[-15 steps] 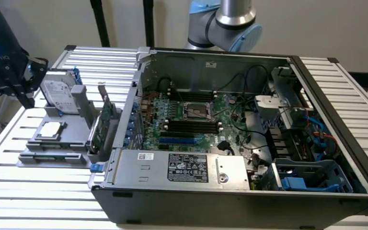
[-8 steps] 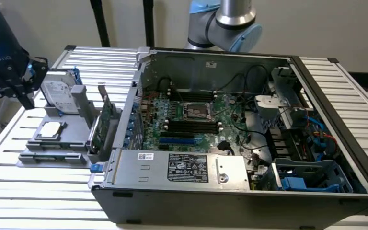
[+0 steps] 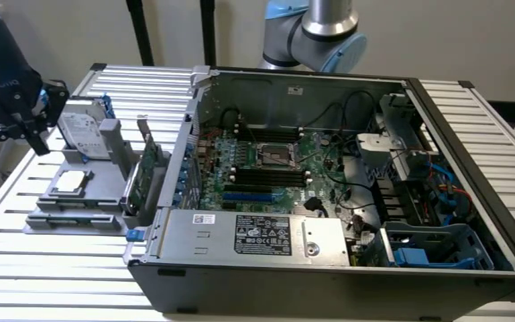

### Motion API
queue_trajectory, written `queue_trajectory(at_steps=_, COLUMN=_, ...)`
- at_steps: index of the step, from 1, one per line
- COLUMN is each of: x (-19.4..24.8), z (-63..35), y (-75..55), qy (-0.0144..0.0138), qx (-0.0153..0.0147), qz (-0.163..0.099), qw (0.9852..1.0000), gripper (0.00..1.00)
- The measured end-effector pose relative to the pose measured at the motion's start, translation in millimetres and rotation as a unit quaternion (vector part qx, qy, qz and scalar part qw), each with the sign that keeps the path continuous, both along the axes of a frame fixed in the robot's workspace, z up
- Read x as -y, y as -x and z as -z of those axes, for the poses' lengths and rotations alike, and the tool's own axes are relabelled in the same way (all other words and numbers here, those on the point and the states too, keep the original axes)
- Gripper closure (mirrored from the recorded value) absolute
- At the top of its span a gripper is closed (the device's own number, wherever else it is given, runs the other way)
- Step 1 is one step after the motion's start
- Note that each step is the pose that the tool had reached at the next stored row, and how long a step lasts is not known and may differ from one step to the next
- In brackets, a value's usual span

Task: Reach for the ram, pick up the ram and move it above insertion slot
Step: 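Pick up the ram and move it above insertion slot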

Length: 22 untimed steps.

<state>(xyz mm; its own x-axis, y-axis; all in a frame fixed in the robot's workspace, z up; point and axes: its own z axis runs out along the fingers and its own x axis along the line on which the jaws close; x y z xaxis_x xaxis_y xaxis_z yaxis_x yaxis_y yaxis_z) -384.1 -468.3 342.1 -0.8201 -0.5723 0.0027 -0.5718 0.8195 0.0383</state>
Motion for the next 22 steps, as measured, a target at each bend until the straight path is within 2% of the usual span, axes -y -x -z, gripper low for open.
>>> queue_trajectory(at_steps=3, x=0.0, z=2.0, y=0.0, qy=0.0000, qx=0.0000, qz=-0.028, qw=0.9996, gripper=0.89)
queue_trajectory(at_steps=6, x=0.0, z=5.1, y=0.0, qy=0.0000, qx=0.0000, qz=-0.054, qw=0.9985, gripper=0.89)
queue_trajectory(at_steps=11, x=0.0, z=9.9, y=0.0, qy=0.0000, qx=0.0000, qz=-0.100, qw=0.9949, gripper=0.89)
queue_trajectory(at_steps=16, x=0.0, z=14.5, y=0.0, qy=0.0000, qx=0.0000, qz=-0.145, qw=0.9894, gripper=0.89)
queue_trajectory(at_steps=19, x=0.0, z=17.3, y=0.0, qy=0.0000, qx=0.0000, qz=-0.173, qw=0.9850, gripper=0.89)
queue_trajectory(at_steps=22, x=0.0, z=20.1, y=0.0, qy=0.0000, qx=0.0000, qz=-0.199, qw=0.9799, gripper=0.89)
